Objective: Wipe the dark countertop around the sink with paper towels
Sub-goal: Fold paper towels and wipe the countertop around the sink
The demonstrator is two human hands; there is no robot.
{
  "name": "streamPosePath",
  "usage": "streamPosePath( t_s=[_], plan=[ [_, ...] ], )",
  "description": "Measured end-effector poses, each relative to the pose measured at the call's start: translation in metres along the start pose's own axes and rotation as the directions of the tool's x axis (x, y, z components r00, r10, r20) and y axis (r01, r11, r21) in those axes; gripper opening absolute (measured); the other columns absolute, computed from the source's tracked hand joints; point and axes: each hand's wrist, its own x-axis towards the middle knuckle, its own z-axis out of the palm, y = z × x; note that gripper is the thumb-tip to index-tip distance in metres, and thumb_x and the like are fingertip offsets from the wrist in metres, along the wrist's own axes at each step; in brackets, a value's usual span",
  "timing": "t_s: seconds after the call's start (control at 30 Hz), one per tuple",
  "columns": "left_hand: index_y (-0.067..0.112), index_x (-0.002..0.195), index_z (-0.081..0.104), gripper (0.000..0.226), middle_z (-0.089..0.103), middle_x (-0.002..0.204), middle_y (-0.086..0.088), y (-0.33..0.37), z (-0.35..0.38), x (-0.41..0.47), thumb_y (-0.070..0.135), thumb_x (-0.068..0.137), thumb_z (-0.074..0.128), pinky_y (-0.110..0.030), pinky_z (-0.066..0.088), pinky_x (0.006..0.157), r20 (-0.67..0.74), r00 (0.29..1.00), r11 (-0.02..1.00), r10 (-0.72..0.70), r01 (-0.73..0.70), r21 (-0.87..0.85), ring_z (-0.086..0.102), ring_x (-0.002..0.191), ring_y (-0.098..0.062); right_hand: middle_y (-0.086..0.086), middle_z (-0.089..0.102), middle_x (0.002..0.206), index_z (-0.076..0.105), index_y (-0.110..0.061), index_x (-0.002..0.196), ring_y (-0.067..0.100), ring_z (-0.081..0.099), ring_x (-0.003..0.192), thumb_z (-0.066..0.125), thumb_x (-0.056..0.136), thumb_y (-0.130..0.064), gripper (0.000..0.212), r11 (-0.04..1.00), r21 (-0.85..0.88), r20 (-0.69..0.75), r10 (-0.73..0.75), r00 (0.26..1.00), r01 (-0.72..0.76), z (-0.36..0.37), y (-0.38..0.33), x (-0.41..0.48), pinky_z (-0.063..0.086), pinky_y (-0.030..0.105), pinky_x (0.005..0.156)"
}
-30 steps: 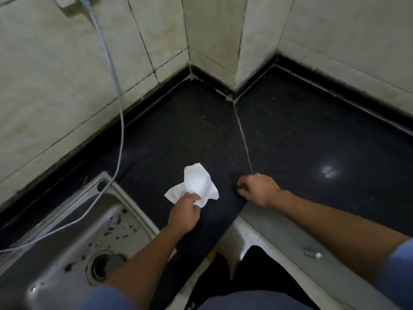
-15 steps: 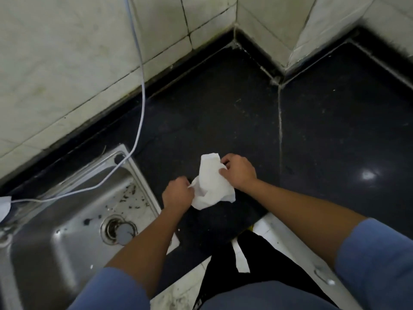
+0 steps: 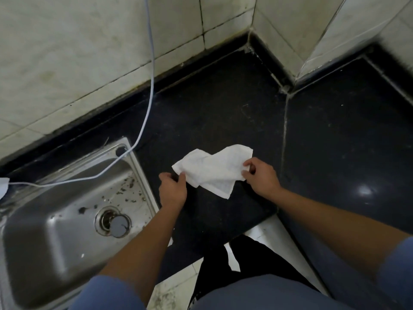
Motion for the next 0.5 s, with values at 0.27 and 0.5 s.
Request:
streamPosePath(
  t_s=[0.27, 0.5],
  plan=[
    [0.005, 0.076, 0.065, 0.021, 0.068, 0.066, -0.012, 0.007, 0.011, 0.013, 0.026, 0.079, 0.069, -0.034, 0.057, 0.055, 0.193, 0.979, 0.990, -0.069, 0.043, 0.134, 0.066, 0.051, -0.023, -0.004, 0.066, 0.058, 0.062, -0.020, 0.076, 0.011, 0.065, 0.050, 0.070, 0.081, -0.009, 0.014, 0.991, -0.060, 0.472, 0.131, 0.872, -0.117, 0.006, -0.006, -0.026, 0.049, 0.020, 0.053],
    [0.011, 0.070, 0.061, 0.016, 0.063, 0.070, -0.006, -0.010, -0.005, 0.003, 0.025, 0.076, 0.065, -0.028, 0.042, 0.054, 0.192, 0.971, 0.846, 0.141, -0.219, 0.486, 0.062, 0.067, -0.023, -0.007, 0.063, 0.075, 0.064, -0.026, 0.081, 0.018, 0.064, 0.077, 0.063, 0.085, -0.035, 0.009, 0.956, -0.291, 0.011, -0.037, 0.999, 0.039, -0.013, -0.029, -0.009, 0.047, 0.029, 0.065]
  ],
)
